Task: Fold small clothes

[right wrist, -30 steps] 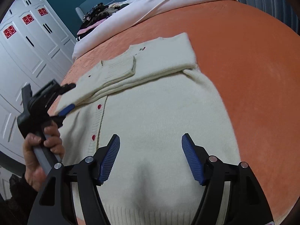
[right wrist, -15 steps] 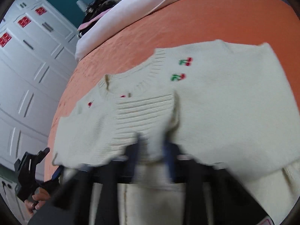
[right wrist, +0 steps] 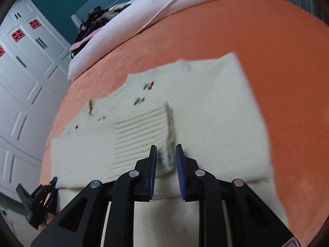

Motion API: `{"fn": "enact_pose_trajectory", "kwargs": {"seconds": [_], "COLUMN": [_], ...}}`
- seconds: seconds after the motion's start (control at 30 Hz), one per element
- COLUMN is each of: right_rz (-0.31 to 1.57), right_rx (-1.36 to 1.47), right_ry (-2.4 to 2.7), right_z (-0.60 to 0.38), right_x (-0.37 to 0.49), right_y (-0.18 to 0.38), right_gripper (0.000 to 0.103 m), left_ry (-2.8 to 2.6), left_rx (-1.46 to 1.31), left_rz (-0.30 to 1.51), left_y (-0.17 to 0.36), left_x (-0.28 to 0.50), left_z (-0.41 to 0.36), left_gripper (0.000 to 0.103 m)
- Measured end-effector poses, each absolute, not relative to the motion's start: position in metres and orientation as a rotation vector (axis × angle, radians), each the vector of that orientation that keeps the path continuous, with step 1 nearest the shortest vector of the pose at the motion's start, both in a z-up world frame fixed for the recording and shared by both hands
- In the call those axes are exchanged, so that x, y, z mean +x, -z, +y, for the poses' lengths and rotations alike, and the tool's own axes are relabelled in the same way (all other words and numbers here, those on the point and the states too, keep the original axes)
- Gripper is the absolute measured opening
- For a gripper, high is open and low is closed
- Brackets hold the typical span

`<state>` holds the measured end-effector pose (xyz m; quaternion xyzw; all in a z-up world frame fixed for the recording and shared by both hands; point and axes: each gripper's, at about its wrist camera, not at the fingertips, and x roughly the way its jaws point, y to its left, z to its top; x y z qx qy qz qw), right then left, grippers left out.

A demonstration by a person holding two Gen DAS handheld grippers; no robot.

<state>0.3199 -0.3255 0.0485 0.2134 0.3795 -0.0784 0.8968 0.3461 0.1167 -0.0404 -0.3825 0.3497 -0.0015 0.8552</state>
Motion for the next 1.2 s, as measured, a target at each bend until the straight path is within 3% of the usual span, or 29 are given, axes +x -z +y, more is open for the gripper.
{"fn": "enact_pose_trajectory", "kwargs": {"seconds": [0.1, 0.23, 0.37, 0.4, 0.5, 0.67, 0.83, 0.87, 0.9, 0.93, 0.97, 1.03, 1.07, 1.1, 1.13, 1.2], "right_rz": [0.746, 0.856, 0.968, 0.998, 1.061, 1.093, 1.028, 0.991, 0.962, 0.944, 0.947, 1.02, 1.041, 1.041, 1.022, 0.989], "right_rx": [0.396, 0.278, 0.124, 0.096, 0.033, -0.093, -0.055, -0.052, -0.059, -0.069, -0.073, -0.101, -0.138, -0.193, -0.231, -0.201], "right_ry": [-0.001, -0.384, -0.538, -0.557, -0.586, -0.584, -0.597, -0.602, -0.595, -0.583, -0.583, -0.603, -0.61, -0.62, -0.624, -0.634], "right_z": [-0.285, -0.168, -0.062, -0.041, 0.0, 0.05, 0.047, 0.039, 0.031, 0.024, 0.019, 0.022, 0.028, 0.037, 0.045, 0.053], "right_x": [0.332, 0.397, 0.47, 0.488, 0.519, 0.53, 0.535, 0.532, 0.53, 0.53, 0.53, 0.535, 0.536, 0.534, 0.533, 0.537], "right_y": [-0.078, -0.079, -0.057, -0.051, -0.036, 0.001, -0.02, -0.029, -0.036, -0.039, -0.038, -0.025, -0.018, -0.012, -0.01, -0.016], "right_gripper": [0.025, 0.042, 0.044, 0.041, 0.017, 0.01, 0.01, 0.013, 0.03, 0.058, 0.065, 0.067, 0.065, 0.048, 0.023, 0.01], "left_ry": [0.001, 0.006, 0.017, 0.018, 0.024, 0.017, 0.022, 0.023, 0.024, 0.023, 0.023, 0.023, 0.023, 0.023, 0.023, 0.024], "left_rx": [-0.766, -0.773, -0.774, -0.771, -0.771, -0.753, -0.756, -0.756, -0.756, -0.755, -0.754, -0.753, -0.754, -0.754, -0.754, -0.754], "left_rz": [0.7, 0.677, 0.662, 0.658, 0.647, 0.638, 0.63, 0.629, 0.628, 0.628, 0.628, 0.628, 0.628, 0.628, 0.628, 0.627], "left_y": [0.042, 0.042, 0.044, 0.045, 0.047, 0.048, 0.047, 0.048, 0.047, 0.048, 0.048, 0.048, 0.048, 0.048, 0.048, 0.048], "left_x": [0.343, 0.343, 0.346, 0.345, 0.343, 0.342, 0.339, 0.339, 0.339, 0.34, 0.34, 0.34, 0.34, 0.34, 0.34, 0.34], "left_z": [0.112, 0.113, 0.112, 0.112, 0.111, 0.107, 0.106, 0.106, 0.106, 0.106, 0.106, 0.105, 0.105, 0.106, 0.105, 0.105], "left_gripper": [0.012, 0.012, 0.012, 0.012, 0.012, 0.012, 0.012, 0.012, 0.012, 0.012, 0.012, 0.012, 0.012, 0.012, 0.012, 0.012]}}
